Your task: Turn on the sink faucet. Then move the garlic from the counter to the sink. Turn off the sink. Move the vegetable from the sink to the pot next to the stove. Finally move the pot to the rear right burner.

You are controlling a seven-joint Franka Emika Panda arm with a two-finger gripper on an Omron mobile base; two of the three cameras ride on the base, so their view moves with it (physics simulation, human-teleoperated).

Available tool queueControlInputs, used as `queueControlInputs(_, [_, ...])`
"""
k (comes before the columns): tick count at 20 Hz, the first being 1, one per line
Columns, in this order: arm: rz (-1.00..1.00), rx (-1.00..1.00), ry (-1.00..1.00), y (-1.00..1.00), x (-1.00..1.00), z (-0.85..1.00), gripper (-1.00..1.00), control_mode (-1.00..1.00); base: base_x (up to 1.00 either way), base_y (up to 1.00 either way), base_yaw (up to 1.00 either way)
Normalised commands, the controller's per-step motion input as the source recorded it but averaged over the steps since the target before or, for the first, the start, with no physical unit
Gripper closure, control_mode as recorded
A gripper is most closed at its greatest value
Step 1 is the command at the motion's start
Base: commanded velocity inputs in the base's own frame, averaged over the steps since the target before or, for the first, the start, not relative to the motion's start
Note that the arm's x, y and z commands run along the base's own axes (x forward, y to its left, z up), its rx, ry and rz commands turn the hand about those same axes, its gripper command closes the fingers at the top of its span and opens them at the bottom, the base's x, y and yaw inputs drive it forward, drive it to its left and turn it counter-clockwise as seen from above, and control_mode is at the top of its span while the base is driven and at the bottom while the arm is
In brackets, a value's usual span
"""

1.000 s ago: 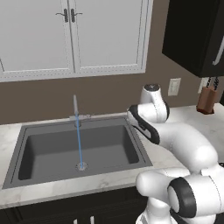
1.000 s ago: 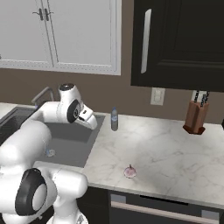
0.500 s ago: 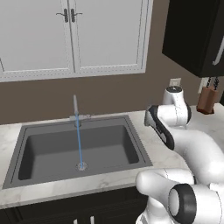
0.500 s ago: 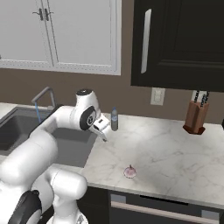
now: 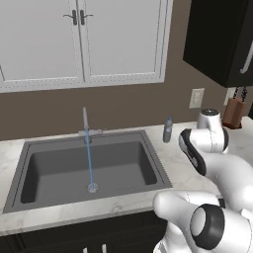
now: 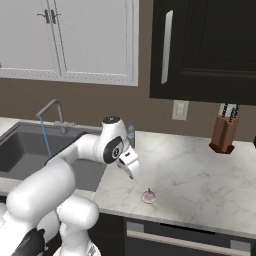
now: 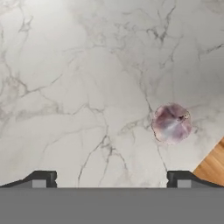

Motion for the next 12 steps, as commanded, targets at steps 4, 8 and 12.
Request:
queueControlInputs(4, [-0.06, 0.0, 0.1, -0.38, -0.07, -0.32, -1.0, -1.0, 0.0, 0.0, 0.0])
queueControlInputs(8, [-0.07, 0.0, 0.08, -0.44, -0.24, -0.2, -1.0, -1.0, 0.0, 0.0, 0.0])
queueControlInputs(12, [-0.09, 0.0, 0.06, -0.35, -0.35, -0.04, -1.0, -1.0, 0.0, 0.0, 0.0])
